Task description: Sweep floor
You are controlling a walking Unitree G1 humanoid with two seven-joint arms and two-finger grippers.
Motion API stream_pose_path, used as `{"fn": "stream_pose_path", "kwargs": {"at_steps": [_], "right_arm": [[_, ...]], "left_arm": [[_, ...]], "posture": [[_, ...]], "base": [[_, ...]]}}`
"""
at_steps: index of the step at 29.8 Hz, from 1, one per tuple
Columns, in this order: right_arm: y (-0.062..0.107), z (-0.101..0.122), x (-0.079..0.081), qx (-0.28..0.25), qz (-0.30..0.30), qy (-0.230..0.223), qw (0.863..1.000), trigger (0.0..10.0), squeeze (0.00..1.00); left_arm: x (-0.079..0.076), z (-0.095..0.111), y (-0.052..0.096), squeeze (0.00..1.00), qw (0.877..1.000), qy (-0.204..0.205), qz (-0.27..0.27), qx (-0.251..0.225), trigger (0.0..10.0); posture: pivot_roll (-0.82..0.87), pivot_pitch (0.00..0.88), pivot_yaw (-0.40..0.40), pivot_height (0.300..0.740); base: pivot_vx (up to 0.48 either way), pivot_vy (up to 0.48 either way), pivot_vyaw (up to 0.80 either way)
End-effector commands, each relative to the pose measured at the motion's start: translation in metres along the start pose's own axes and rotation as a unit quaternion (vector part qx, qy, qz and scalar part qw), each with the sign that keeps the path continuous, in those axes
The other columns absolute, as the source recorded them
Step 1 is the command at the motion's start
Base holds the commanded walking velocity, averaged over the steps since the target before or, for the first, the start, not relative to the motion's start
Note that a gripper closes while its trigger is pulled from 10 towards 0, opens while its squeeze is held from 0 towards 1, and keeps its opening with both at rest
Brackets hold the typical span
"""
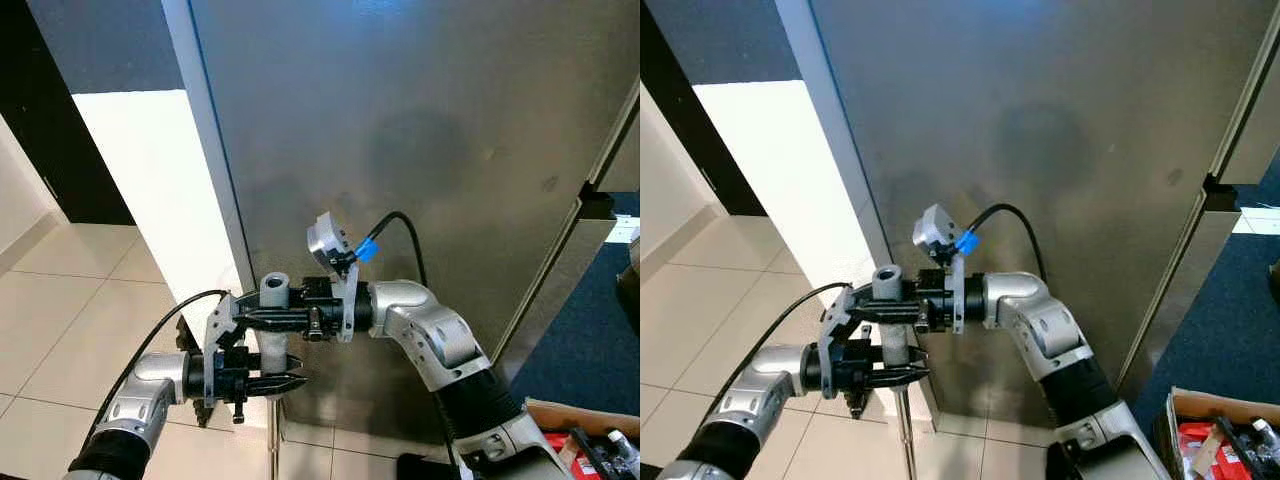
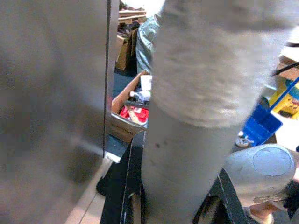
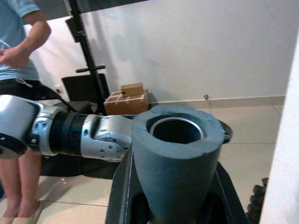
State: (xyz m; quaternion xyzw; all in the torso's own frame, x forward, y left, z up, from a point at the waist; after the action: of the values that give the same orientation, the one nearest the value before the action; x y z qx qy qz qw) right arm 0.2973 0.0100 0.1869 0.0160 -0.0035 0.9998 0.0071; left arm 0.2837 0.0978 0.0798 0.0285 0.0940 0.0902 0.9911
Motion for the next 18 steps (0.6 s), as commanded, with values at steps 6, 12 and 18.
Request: {"fn": "stream_pose_path", "kwargs": {"at_steps": [6, 12, 18], "right_arm": [[0.005, -0.005, -0.004, 0.015, -0.007, -0.012, 1.0, 0.0, 0.0], [0.008, -0.006, -0.01, 0.019, -0.023, -0.011, 0.999, 0.0, 0.0], [0.011, -0.01, -0.025, 0.024, -0.071, -0.006, 0.997, 0.0, 0.0]], "left_arm": [[-0.002, -0.001, 0.009, 0.0, 1.0, 0.001, -0.002, 0.01, 0.0], [-0.001, -0.004, 0.012, 0.45, 1.0, 0.009, 0.005, 0.013, 10.0], [0.007, -0.006, 0.018, 1.0, 0.999, 0.018, 0.037, 0.01, 10.0]], "posture": [[-0.01, 0.0, 0.077, 0.74], [-0.01, 0.0, 0.073, 0.74], [-0.01, 0.0, 0.072, 0.74]], "base": [[0.0, 0.0, 0.0], [0.0, 0.0, 0.0], [0.0, 0.0, 0.0]]}}
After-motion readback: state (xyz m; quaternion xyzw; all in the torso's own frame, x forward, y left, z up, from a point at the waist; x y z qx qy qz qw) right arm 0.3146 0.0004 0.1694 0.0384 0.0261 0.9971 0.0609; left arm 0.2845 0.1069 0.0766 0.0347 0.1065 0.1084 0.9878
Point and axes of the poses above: a point about 5 cm out from each wrist's last joint towards the gripper, its own y axis pointing back from the gripper into the wrist, its own z axis along the axis of the wrist's last joint, x = y × z, the point moved 5 cm from there along -y, pointing out of the wrist towards the gripper, and after that the axes turned 4 degrees about y, right-handed, at the moved point
